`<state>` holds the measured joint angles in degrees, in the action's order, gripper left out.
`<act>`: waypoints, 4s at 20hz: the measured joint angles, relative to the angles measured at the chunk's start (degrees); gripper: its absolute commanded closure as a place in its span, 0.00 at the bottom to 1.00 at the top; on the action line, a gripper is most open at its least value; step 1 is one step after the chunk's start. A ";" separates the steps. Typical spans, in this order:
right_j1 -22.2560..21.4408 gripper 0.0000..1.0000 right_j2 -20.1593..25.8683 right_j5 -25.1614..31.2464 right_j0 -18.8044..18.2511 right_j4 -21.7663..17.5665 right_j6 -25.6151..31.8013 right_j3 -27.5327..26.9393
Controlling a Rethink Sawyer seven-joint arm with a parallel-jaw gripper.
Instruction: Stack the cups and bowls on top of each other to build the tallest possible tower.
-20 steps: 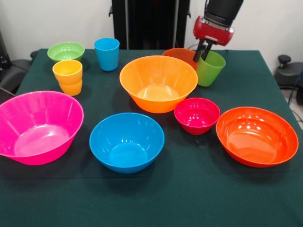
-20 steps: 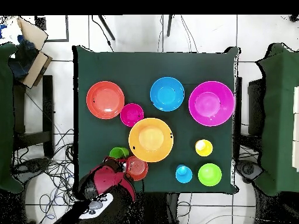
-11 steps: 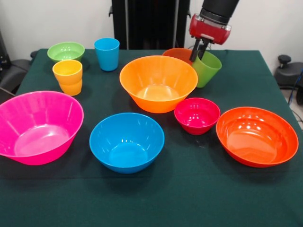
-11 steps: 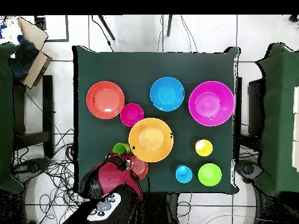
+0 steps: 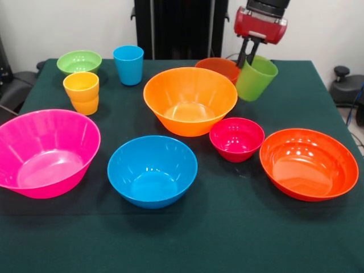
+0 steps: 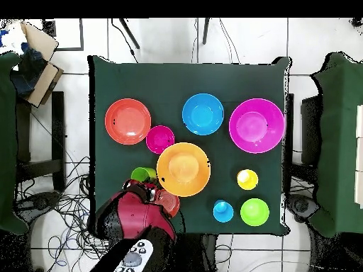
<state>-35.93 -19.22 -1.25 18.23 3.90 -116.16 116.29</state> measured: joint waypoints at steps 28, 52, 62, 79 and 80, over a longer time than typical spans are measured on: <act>-22.47 1.00 7.19 17.31 -12.07 -0.85 0.00 6.03; -21.17 1.00 14.28 15.65 -22.66 -12.52 0.00 7.35; -21.72 1.00 19.05 13.73 -31.55 -17.22 0.00 8.82; -15.15 1.00 23.41 14.33 -32.05 -17.45 0.00 0.92; -14.68 1.00 23.89 14.60 -32.28 -17.46 0.00 0.31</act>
<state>-50.61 4.67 13.35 -14.05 -13.56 -116.16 116.61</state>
